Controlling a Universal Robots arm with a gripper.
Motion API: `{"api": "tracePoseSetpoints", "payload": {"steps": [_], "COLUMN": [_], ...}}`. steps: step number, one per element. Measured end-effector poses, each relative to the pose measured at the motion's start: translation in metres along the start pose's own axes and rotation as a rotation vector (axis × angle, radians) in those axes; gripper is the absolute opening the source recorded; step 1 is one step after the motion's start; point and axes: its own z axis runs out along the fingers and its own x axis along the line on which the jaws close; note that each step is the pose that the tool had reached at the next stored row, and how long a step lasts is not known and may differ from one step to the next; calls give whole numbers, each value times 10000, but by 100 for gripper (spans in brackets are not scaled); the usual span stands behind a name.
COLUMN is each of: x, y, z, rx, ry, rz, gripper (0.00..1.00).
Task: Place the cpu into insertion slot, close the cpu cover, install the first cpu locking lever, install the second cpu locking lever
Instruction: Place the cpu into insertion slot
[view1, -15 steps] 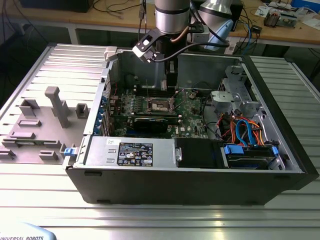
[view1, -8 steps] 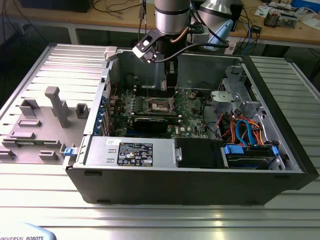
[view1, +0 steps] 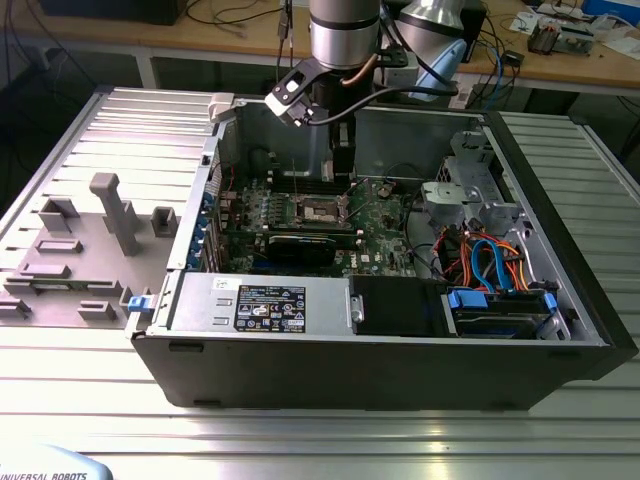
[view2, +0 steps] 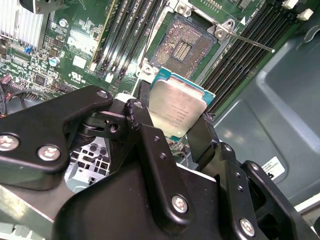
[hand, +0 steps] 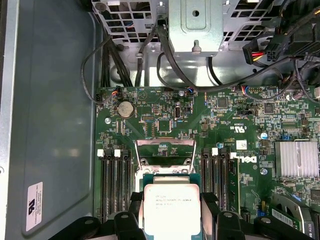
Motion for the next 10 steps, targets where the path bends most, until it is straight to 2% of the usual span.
{"api": "tracePoseSetpoints", "payload": {"steps": [2, 5, 7, 10], "x": [0, 7, 7, 7], "y": [0, -62, -74, -75], "z": [3, 80, 115, 120], "rx": [-1, 0, 1, 1], "ry": [1, 0, 0, 0], "rz": [1, 1, -1, 0], "gripper": [54, 54, 54, 54]}}
